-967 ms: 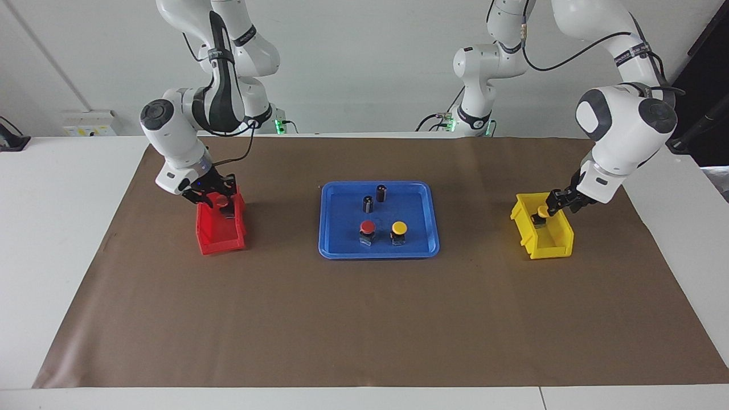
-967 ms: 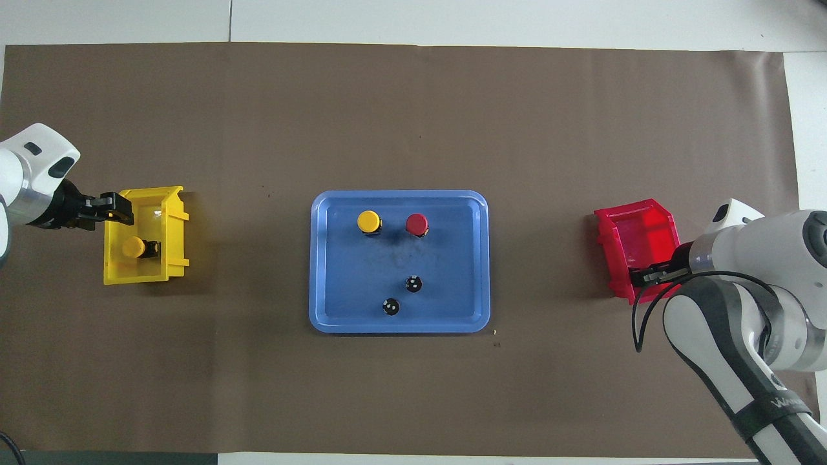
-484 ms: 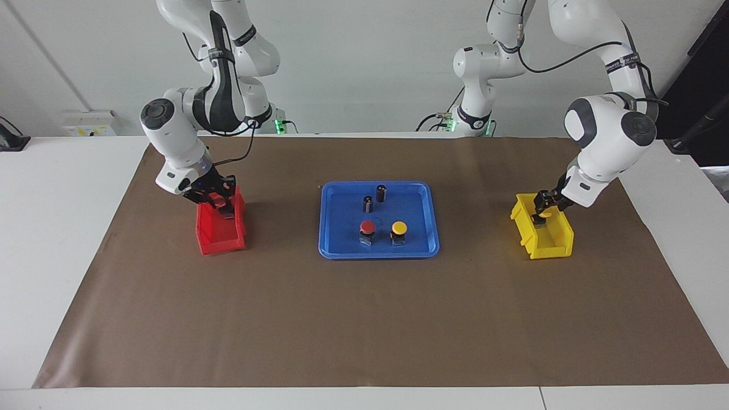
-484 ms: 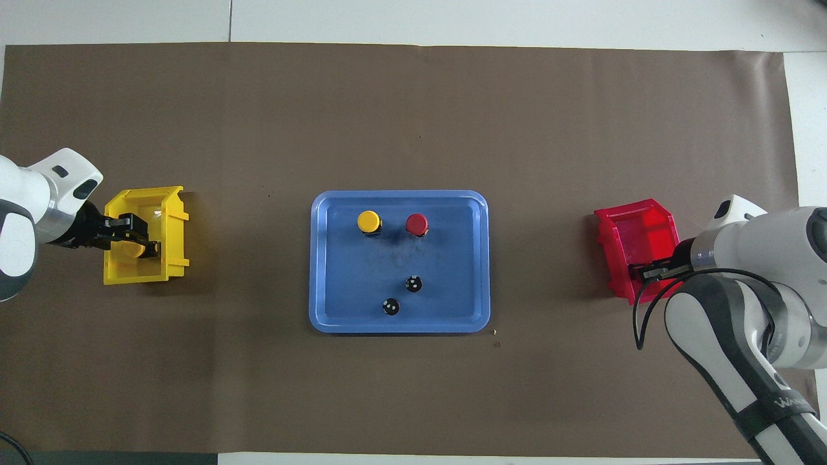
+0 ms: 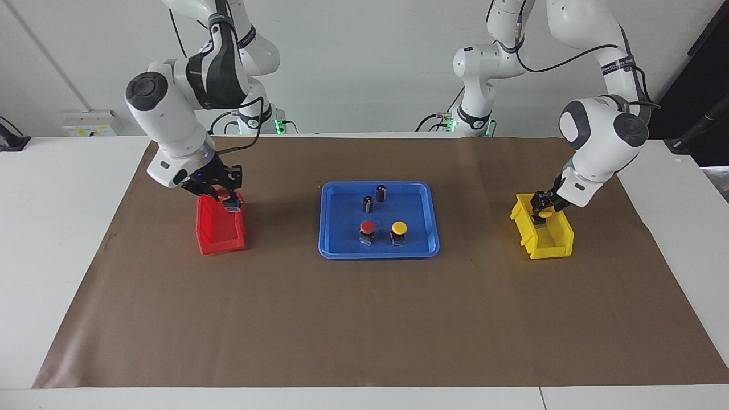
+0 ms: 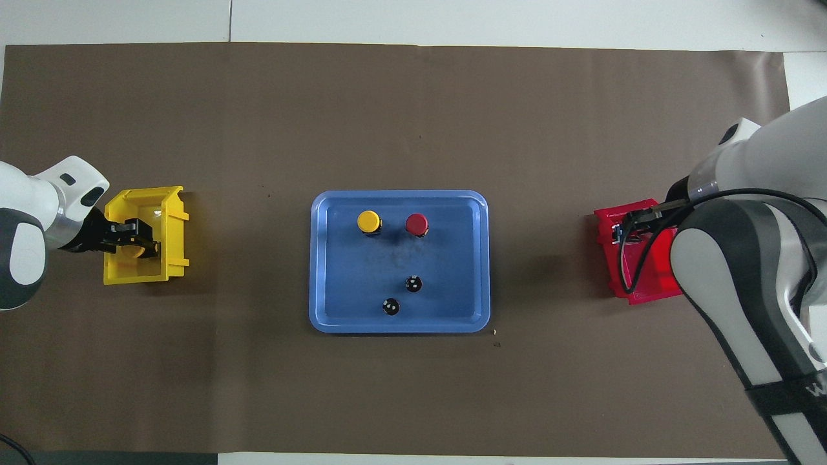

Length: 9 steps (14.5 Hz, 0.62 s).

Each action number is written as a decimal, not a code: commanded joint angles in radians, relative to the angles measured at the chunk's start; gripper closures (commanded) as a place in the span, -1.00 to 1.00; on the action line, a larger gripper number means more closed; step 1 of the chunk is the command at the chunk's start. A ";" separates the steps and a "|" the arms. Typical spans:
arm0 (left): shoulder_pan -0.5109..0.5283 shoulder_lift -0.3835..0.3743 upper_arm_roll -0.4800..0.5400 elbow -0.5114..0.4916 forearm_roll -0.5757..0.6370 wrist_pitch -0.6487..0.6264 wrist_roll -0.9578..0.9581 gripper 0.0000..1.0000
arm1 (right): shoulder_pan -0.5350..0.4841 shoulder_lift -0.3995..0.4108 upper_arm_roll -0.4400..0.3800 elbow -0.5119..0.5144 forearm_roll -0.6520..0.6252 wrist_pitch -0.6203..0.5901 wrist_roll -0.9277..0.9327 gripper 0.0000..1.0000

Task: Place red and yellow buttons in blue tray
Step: 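Place the second red button in the blue tray with the right gripper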

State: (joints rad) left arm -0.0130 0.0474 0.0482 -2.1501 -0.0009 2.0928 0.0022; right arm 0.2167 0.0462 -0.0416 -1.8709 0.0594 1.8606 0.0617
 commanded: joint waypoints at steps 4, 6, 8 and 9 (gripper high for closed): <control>0.007 -0.020 -0.004 -0.059 0.015 0.075 -0.001 -0.21 | 0.282 0.184 0.003 0.091 0.002 0.213 0.481 0.55; 0.007 -0.015 -0.004 -0.059 0.016 0.075 -0.002 -0.07 | 0.291 0.230 0.003 0.085 -0.003 0.253 0.492 0.53; 0.007 -0.015 -0.004 -0.050 0.015 0.063 -0.002 0.49 | 0.290 0.262 0.003 0.082 -0.009 0.279 0.492 0.53; 0.007 -0.014 -0.004 -0.047 0.015 0.061 -0.002 0.79 | 0.288 0.276 0.003 0.081 -0.010 0.291 0.492 0.52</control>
State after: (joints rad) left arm -0.0129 0.0477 0.0482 -2.1819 -0.0009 2.1400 0.0021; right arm 0.5179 0.2922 -0.0388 -1.8131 0.0574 2.1408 0.5505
